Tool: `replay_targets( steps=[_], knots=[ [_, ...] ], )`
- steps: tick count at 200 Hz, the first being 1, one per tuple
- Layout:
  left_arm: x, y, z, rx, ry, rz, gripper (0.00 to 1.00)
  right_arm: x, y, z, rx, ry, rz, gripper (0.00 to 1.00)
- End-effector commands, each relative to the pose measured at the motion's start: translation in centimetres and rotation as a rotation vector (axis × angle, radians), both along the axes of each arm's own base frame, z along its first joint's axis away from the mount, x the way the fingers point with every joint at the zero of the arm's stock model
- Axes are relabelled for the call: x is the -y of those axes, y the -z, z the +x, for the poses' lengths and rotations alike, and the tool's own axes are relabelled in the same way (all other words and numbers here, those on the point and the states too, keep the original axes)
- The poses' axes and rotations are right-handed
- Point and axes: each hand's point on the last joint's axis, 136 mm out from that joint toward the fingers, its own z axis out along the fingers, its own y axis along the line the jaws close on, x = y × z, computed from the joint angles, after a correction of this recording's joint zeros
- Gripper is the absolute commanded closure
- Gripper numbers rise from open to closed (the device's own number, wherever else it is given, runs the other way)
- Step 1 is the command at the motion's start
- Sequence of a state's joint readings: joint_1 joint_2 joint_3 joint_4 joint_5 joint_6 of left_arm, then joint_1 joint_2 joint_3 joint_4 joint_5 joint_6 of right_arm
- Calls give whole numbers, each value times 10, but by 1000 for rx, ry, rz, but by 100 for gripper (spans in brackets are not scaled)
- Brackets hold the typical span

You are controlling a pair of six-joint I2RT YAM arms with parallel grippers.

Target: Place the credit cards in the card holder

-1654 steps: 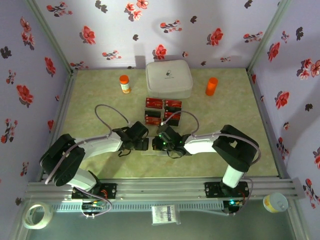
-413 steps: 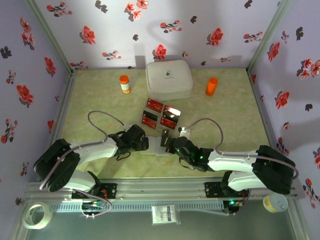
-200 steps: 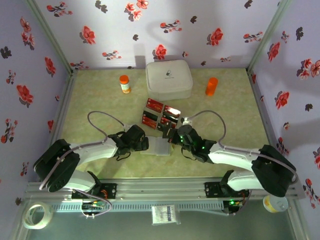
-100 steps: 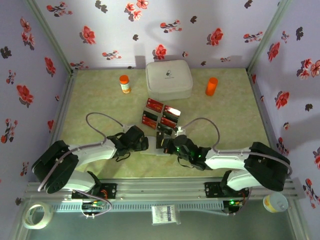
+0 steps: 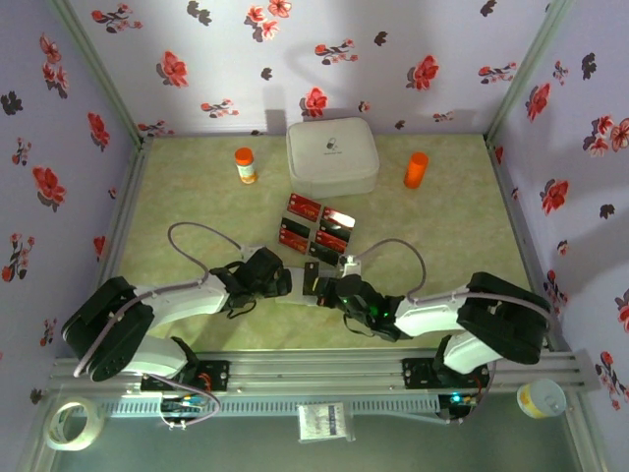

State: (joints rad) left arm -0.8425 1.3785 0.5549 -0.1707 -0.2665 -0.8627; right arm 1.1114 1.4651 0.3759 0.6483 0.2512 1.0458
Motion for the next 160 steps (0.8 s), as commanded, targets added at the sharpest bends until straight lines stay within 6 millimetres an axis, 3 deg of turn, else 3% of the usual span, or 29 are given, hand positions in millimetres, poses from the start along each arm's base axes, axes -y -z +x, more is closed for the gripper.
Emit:
replay_targets(
  steps=[1, 85, 160],
  knots=[
    [-43, 41, -48, -205, -32, 150, 0, 2, 0, 3, 13, 49, 26, 100],
    [-44, 40, -48, -198, -29, 150, 0, 8, 18, 0, -24, 77, 27, 100],
    [-28, 10, -32, -139, 44, 142, 0, 9, 23, -3, -38, 75, 20, 100]
  ],
)
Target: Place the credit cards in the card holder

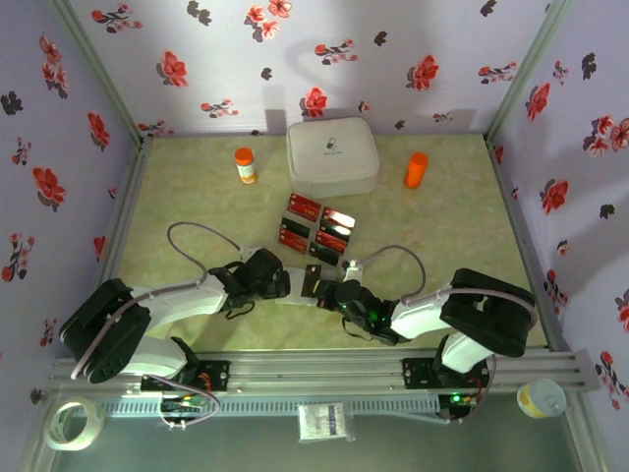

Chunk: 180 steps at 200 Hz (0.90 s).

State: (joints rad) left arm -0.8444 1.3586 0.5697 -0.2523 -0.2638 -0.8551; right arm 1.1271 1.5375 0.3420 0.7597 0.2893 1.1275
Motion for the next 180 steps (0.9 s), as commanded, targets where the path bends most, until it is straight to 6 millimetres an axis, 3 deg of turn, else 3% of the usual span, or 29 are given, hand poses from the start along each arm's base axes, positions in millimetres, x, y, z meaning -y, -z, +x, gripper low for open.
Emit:
replay_targets(
  steps=[1, 49, 103, 126, 180],
  knots=[
    [-20, 11, -24, -107, 36, 105, 0, 7, 10, -3, -7, 19, -26, 100],
    [-8, 8, -22, -81, 117, 115, 0, 7, 9, -3, -8, 20, -25, 100],
    [11, -25, -8, 30, 170, 107, 0, 9, 12, -5, -13, 16, -29, 100],
    [16, -31, -2, 49, 189, 117, 0, 9, 12, -6, -15, 14, -29, 100],
    [18, -13, 0, 7, 217, 186, 0, 9, 12, -6, -12, 15, -28, 100]
  ],
)
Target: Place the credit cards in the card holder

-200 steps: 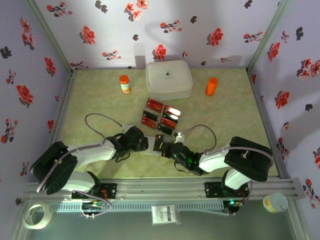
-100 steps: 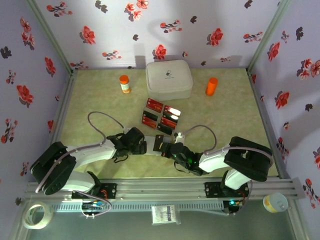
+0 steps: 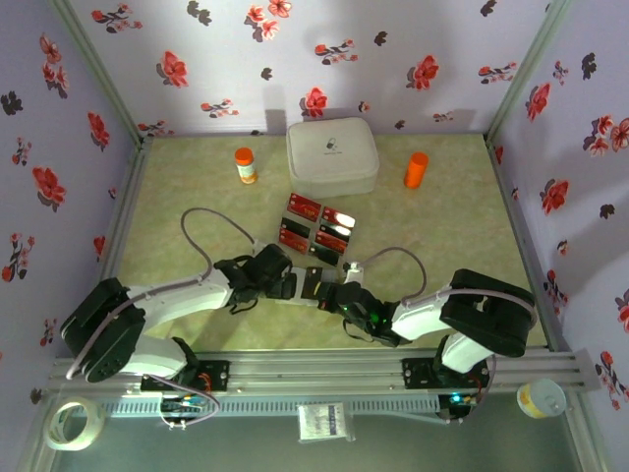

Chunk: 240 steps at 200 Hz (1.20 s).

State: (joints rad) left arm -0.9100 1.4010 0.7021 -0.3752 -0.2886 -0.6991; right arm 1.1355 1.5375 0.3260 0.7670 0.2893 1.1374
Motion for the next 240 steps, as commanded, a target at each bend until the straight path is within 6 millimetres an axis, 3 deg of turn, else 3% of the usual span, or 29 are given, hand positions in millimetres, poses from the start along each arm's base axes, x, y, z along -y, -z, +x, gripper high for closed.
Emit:
replay_targets(
  steps=[1, 71, 240],
  knots=[
    [-4, 7, 0, -5, 25, 74, 0, 6, 8, -2, -2, 19, -25, 100],
    [-31, 28, -12, -49, -46, 171, 0, 9, 10, -3, -5, 15, -30, 100],
    [-33, 32, -18, -49, -69, 146, 0, -8, 16, -9, -45, -51, -44, 100]
  ],
)
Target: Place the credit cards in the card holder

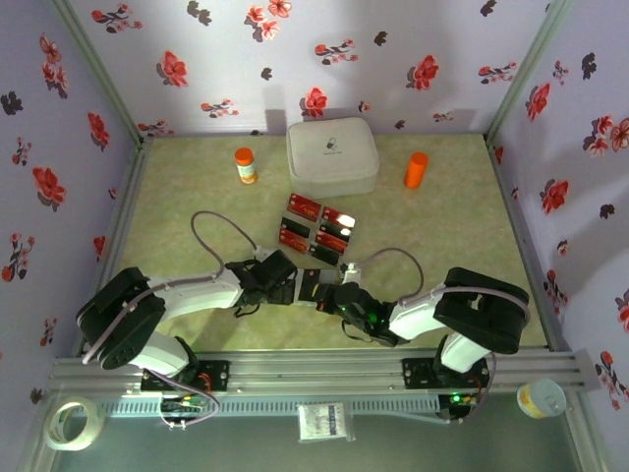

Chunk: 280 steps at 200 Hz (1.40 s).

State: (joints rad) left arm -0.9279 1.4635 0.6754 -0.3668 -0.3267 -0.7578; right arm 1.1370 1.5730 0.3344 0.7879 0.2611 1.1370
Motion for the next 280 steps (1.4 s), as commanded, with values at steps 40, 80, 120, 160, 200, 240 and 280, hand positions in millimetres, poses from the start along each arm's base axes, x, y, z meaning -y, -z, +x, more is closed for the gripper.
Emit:
replay_targets(
  steps=[40, 80, 120, 160, 200, 240, 280],
  knots=[
    [-23, 9, -11, -22, -20, 85, 0, 0, 13, -8, -48, -23, -59, 100],
    [-24, 8, -11, -20, -20, 87, 0, 12, 21, -8, -74, 9, -126, 100],
    [-23, 9, -11, -20, -22, 83, 0, 8, 21, -10, -88, -17, -161, 100],
    [-22, 8, -11, -19, -20, 83, 0, 2, 25, -12, -106, -35, -163, 100],
    [-22, 8, -11, -19, -20, 81, 0, 1, 28, -13, -116, -39, -155, 100],
    [-23, 8, -11, -17, -22, 82, 0, 7, 28, -15, -117, -32, -170, 100],
    [-22, 9, -11, -17, -21, 81, 0, 7, 31, -16, -135, -41, -179, 100]
  ],
)
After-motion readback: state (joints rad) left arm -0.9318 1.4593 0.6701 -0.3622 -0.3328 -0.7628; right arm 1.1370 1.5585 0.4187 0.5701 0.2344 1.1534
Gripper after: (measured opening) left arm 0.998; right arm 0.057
